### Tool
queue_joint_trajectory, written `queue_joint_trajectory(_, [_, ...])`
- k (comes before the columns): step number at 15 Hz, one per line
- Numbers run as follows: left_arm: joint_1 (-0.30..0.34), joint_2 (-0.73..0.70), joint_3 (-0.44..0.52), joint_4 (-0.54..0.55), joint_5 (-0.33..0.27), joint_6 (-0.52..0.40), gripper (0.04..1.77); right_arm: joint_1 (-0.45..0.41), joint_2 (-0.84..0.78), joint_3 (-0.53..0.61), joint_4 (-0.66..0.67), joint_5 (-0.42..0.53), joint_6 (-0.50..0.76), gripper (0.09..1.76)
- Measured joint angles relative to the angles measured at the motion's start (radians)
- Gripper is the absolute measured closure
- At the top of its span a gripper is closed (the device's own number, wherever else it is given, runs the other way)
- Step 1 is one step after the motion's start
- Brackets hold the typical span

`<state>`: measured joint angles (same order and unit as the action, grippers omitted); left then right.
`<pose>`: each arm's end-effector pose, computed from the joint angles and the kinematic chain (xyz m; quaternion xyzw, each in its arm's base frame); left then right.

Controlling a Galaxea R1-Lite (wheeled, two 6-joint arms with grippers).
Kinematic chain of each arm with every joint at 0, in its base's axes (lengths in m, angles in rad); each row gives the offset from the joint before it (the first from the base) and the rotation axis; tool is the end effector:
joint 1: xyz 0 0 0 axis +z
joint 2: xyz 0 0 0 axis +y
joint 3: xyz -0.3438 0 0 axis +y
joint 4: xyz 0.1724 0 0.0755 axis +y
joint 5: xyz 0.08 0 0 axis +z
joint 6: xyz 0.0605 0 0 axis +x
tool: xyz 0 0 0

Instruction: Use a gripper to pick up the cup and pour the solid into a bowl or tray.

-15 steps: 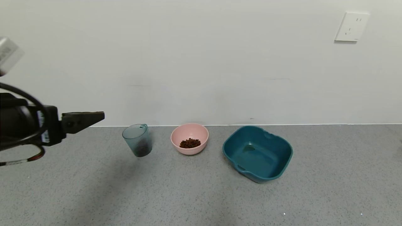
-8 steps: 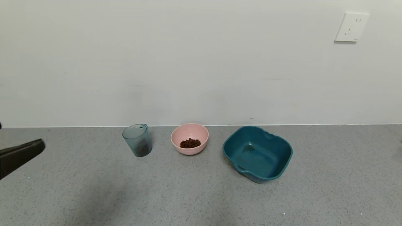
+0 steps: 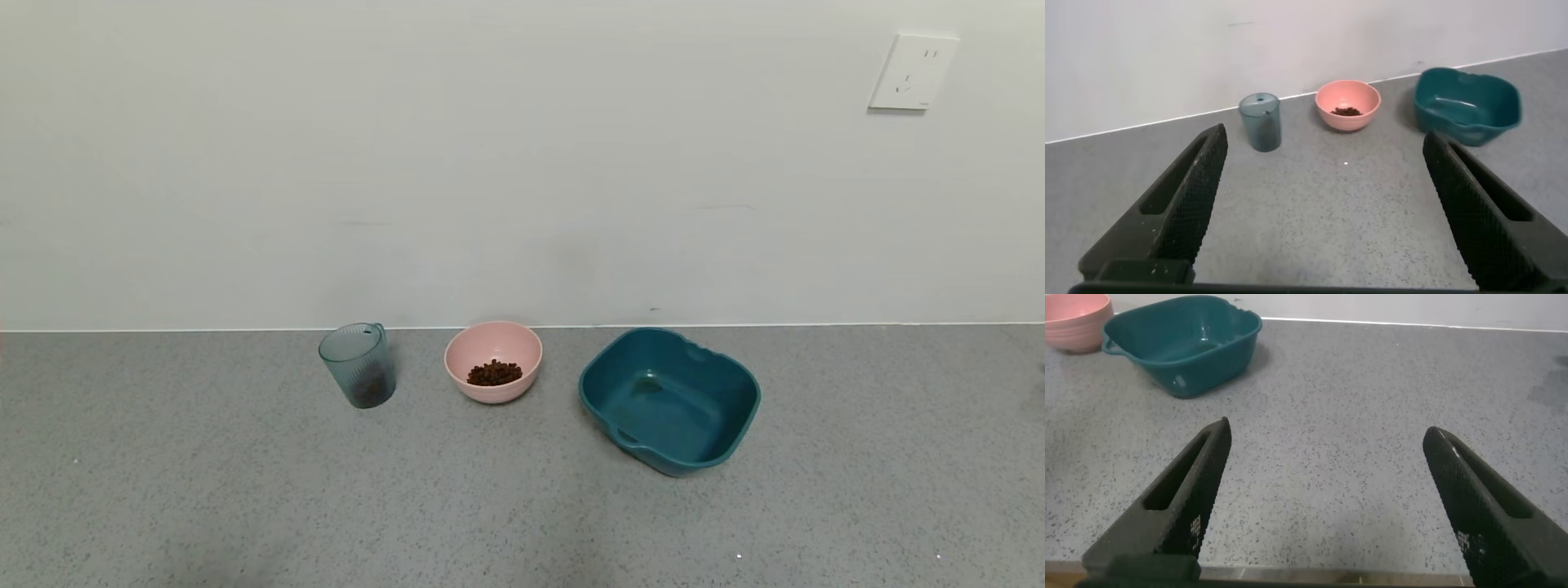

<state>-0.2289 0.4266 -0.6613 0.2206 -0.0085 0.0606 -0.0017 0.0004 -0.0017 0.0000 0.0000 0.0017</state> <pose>-0.0219 0.0046 0.2578 0.0293 -0.0106 -0.1182 0.9925 -0.0310 0.0001 0.0760 0.0008 -0.0007 -0.0008 1.0000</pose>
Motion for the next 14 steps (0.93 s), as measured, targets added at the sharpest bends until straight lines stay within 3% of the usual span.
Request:
queue_joint_trajectory(3, [0.078,-0.08,0.021,0.026,0.006,-0.001,0.09,0.0,0.0,0.0,0.0,0.0,0.0,0.14])
queue_joint_trajectory(7, [0.154,-0.139,0.019,0.055,0.098,-0.002,0.09,0.0,0.0,0.0,0.0,0.0,0.0,0.14])
queue_joint_trajectory(11, [0.2,-0.198,0.038,0.059,0.097,0.0,0.09,0.0,0.0,0.0,0.0,0.0,0.0,0.14])
queue_joint_trajectory(14, [0.218,-0.285,0.121,0.049,0.098,0.0,0.09,0.0,0.0,0.0,0.0,0.0,0.0,0.14])
